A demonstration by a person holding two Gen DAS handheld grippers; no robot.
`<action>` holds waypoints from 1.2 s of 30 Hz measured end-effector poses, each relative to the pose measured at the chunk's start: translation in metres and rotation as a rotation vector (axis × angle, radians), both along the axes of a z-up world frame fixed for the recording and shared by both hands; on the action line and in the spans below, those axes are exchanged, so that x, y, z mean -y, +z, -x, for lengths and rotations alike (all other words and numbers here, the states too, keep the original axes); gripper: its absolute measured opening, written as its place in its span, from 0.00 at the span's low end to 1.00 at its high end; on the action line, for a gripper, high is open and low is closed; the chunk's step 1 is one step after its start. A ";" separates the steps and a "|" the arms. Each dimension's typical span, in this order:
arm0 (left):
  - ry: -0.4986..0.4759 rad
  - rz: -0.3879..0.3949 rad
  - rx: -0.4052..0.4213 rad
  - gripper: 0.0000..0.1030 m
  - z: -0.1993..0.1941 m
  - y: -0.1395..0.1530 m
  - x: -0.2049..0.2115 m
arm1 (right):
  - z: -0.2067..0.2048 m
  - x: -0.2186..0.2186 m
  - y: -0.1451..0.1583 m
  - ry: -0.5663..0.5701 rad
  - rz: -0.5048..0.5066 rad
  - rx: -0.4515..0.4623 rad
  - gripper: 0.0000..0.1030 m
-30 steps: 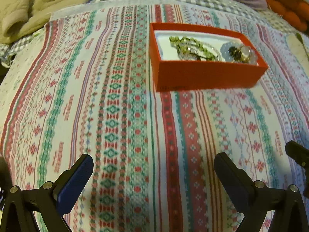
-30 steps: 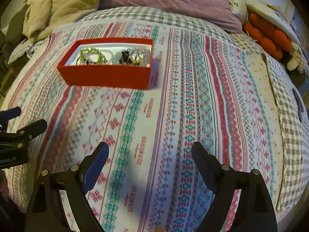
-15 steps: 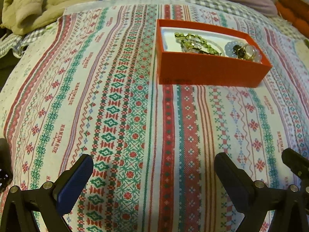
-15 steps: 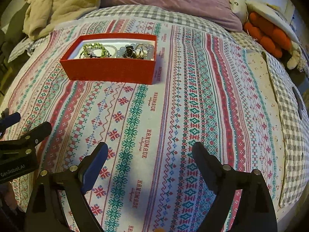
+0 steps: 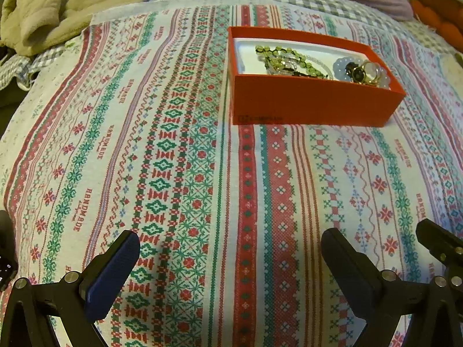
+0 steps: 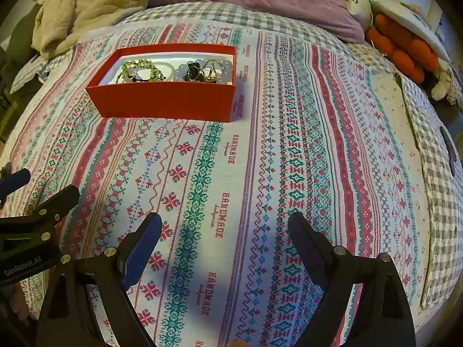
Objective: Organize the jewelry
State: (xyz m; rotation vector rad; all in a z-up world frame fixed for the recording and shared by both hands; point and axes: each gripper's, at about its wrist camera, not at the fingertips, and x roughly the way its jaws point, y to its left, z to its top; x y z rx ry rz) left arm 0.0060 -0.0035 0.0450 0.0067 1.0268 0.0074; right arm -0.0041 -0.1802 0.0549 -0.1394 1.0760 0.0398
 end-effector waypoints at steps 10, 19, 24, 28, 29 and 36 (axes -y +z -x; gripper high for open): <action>0.001 0.000 0.001 0.99 0.000 0.000 0.001 | 0.000 0.001 0.001 -0.006 0.001 0.003 0.88; -0.001 -0.002 -0.002 0.99 0.001 0.000 0.003 | 0.000 0.001 0.000 -0.008 0.000 -0.001 0.88; -0.002 -0.004 -0.003 0.99 0.001 0.000 0.005 | 0.000 0.001 0.000 -0.010 0.000 -0.003 0.88; -0.002 -0.006 -0.004 0.99 0.001 -0.001 0.006 | 0.000 0.001 0.000 -0.010 -0.001 -0.004 0.88; -0.002 -0.006 -0.004 0.99 0.001 -0.001 0.006 | 0.000 0.001 0.000 -0.010 -0.001 -0.004 0.88; -0.002 -0.007 -0.005 0.99 0.002 -0.001 0.006 | -0.001 0.002 -0.002 -0.014 -0.003 -0.009 0.88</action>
